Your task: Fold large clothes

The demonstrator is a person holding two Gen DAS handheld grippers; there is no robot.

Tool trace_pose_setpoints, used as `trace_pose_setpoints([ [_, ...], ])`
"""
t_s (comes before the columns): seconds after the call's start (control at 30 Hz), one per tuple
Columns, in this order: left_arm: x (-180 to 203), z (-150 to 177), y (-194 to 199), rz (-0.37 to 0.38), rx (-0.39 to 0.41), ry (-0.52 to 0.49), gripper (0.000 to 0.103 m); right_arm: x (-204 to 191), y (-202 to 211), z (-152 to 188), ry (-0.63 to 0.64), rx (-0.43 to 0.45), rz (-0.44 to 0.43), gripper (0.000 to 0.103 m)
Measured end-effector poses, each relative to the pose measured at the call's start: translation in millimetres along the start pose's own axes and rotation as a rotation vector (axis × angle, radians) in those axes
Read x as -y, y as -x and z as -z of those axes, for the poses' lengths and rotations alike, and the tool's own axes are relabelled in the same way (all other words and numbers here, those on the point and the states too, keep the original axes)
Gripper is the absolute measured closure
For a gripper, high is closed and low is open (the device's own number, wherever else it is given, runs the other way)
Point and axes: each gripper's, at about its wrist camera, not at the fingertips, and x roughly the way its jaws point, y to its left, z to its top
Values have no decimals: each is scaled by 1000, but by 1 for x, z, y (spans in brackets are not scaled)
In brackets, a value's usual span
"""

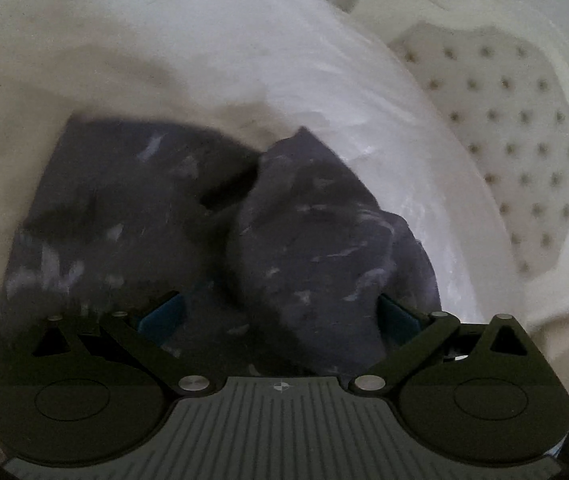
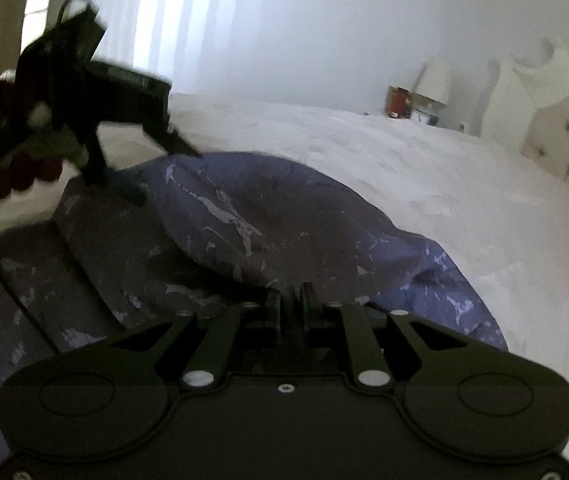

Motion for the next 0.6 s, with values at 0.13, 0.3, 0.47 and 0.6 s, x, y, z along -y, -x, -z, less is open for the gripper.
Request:
trace_pose_setpoints([
  [0.13,-7,1,-13,80,-56,102,23,5,6,3,-46,-3,8,82],
  [0.3,9,-1,-11,164,-26,112,91,27,21,5,-309,2,-38,19],
  [0.47,35,-8,-5,231,-4,68,94,64,33,25,-756,17,-261,12],
  [0.6,49,-8,-5,260,-2,70,94,81,6,44,-1083,26,-450,11],
])
